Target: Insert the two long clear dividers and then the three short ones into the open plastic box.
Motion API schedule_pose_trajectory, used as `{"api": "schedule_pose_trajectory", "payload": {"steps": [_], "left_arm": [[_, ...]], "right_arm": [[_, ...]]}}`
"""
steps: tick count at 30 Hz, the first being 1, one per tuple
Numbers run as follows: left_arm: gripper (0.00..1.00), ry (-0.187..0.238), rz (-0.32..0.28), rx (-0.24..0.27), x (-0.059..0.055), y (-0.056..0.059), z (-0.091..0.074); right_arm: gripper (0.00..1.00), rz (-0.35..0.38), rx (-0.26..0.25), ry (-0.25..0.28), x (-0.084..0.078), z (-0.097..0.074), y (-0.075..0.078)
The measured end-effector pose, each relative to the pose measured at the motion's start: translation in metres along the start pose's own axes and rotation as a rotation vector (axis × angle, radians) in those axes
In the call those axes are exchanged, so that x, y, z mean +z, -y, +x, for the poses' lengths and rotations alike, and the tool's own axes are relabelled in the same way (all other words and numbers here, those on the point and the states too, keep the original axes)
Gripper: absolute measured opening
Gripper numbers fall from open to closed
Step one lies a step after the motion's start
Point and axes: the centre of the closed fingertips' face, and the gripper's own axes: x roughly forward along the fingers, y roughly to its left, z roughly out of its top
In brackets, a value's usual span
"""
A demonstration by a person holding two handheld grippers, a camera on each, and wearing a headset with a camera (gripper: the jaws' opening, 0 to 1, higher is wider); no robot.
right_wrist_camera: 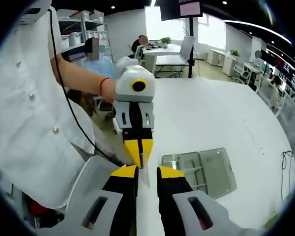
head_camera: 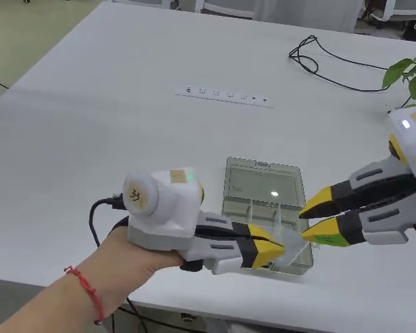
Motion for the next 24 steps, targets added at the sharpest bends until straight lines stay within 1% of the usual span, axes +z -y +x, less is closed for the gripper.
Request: {"api": "schedule_pose_trajectory", "payload": {"steps": [1,5,8,10,14,18,24], "left_arm": [[0.00,0.008,0.003,-0.008,0.002,0.003,0.000],[0.00,0.016,0.019,-0.037,0.007,0.011,0.000],[0.00,0.015,0.032,-0.042,0.006,0.013,-0.001],[0.00,0.020,0.029,-0.044,0.007,0.014,-0.001],[0.00,0.020,0.035,-0.049,0.006,0.017,-0.002],[0.00,0.018,0.044,-0.056,0.006,0.020,-0.003],[0.00,0.014,0.057,-0.062,0.006,0.022,-0.003]], "right_arm": [[0.16,-0.001,0.006,-0.002,0.000,0.001,-0.001],[0.13,-0.004,0.041,-0.015,-0.003,0.007,-0.008],[0.09,0.001,0.077,-0.010,-0.001,0.009,-0.015],[0.08,0.002,0.090,-0.013,-0.001,0.010,-0.018],[0.04,0.004,0.105,-0.015,-0.002,0.011,-0.021],[0.03,-0.003,0.120,-0.014,-0.002,0.011,-0.025],[0.03,-0.008,0.132,-0.010,-0.002,0.010,-0.027]]}}
